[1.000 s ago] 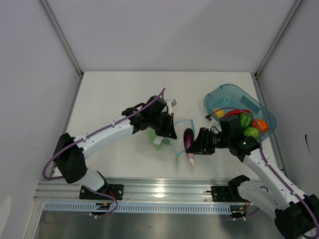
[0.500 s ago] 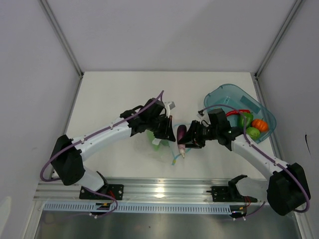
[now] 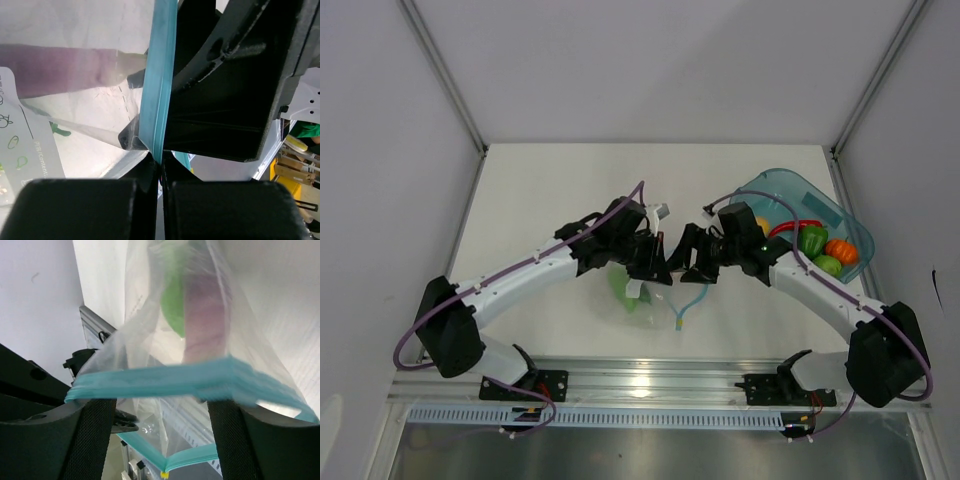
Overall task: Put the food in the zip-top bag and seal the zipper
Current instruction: Place the fake vegetable in the zipper food storage bag.
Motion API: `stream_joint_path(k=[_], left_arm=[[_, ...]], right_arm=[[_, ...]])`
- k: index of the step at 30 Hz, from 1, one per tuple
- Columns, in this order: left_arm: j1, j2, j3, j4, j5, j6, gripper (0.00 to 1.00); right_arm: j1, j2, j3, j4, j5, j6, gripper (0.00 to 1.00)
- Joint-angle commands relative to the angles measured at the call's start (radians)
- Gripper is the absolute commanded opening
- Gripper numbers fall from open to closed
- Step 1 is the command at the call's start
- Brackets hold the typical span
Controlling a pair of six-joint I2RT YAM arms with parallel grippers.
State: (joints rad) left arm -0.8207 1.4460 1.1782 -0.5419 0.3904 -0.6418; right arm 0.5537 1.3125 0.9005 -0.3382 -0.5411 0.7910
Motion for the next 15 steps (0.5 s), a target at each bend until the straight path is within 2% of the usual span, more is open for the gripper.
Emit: stream_joint_path(k=[1,8,11,12,13,14,15], left_arm=[[-0.006,-0.039,0.008,0.048,0.034,-0.022,0.01],[-0.006,-0.027,0.017,0.051,0.038,-0.021,0.00],[-0.006,-0.018,0.017,0.057,0.038,-0.016,0.01],[-0.006,-0.015,0.018,0.059,0.041,-0.016,0.00],[-0.006,-0.012,0.015,0.063,0.048,-0.018,0.01],[-0.006,-0.009,0.015,0.069,0.051,-0.018,0.01],[-0.006,-0.001,0.012,0.080,0.057,-0.021,0.01]], right_arm=[[0.014,-0.059,0.018,-0.038,0.052,-0.039,0.74],[-0.003,-0.180,0.055,-0.237,0.191,-0.121,0.75],[-0.049,-0.263,0.078,-0.324,0.236,-0.137,0.75],[-0.098,-0.284,0.083,-0.364,0.243,-0.157,0.76],[-0.128,-0.327,0.090,-0.384,0.263,-0.165,0.80],[-0.164,-0.344,0.090,-0.400,0.273,-0.174,0.91],[-0.246,-0.364,0.090,-0.419,0.276,-0.194,0.96]])
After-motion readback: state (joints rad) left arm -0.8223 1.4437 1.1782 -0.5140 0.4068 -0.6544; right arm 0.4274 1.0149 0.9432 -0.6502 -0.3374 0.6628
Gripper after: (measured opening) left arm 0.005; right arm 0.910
